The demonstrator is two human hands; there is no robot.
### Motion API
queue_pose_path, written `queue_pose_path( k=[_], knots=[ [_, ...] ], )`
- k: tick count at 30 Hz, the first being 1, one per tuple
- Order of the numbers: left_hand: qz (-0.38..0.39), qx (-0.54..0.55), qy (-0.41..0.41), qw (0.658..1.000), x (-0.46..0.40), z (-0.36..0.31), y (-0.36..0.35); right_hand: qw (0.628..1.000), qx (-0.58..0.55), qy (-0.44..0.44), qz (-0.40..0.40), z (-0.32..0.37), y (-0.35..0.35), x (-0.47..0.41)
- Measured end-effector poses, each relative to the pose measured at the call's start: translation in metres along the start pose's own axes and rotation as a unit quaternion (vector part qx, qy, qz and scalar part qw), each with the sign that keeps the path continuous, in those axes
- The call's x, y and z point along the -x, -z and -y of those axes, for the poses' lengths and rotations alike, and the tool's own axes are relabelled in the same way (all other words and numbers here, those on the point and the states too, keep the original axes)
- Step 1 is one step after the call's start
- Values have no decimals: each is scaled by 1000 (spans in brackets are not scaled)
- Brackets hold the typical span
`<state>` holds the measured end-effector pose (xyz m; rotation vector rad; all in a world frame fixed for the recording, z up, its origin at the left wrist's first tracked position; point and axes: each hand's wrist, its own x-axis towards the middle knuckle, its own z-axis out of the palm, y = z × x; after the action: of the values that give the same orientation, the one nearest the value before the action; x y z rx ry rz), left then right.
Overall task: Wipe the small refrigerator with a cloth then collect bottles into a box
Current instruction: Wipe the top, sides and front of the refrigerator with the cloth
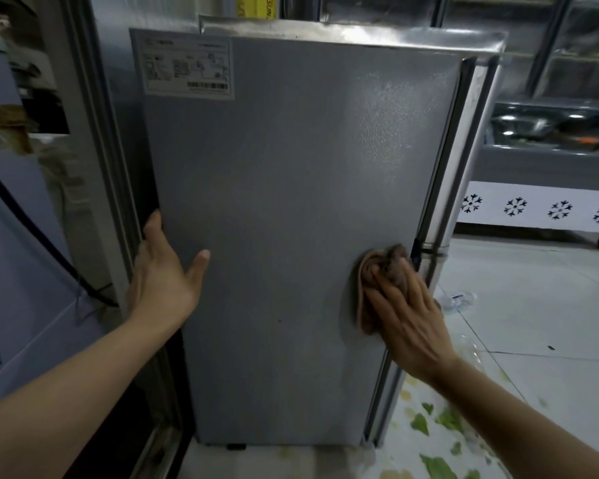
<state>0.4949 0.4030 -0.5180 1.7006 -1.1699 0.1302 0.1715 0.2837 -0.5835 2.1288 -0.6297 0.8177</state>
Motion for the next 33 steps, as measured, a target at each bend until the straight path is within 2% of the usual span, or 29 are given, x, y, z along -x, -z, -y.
queue_pose_path(
  k=[3,5,8,10,13,16,19,22,25,27,30,33],
  knots=[
    [2,-5,6,1000,-1,5,-1,994,-55,-67,-62,-12,10,-42],
    [2,-7,11,1000,0,8,-4,989,-29,-107,-102,-22,11,-70],
    [-6,-8,20,1000,1,13,-10,988,36,-116,-99,-17,-2,-75],
    [-13,-13,25,1000,1,16,-11,994,55,-67,-73,0,-15,-50],
    [-11,-13,29,999,3,17,-11,992,91,66,48,27,-28,-5],
    [6,-2,26,1000,2,19,-9,985,101,106,92,33,-26,6],
    [27,-9,38,999,7,26,-9,993,71,86,33,26,-12,-31],
    [47,-14,47,998,11,35,-13,997,27,0,-78,29,-5,-93],
    [50,-14,41,998,12,40,-14,991,13,-67,-119,55,-9,-124],
    [54,-9,37,998,11,43,-13,995,29,-25,-95,74,-20,-111],
    [72,-18,45,996,10,46,-10,987,83,136,21,93,-31,-75],
    [94,-23,52,994,8,49,-7,972,102,197,77,95,-29,-65]
  ],
)
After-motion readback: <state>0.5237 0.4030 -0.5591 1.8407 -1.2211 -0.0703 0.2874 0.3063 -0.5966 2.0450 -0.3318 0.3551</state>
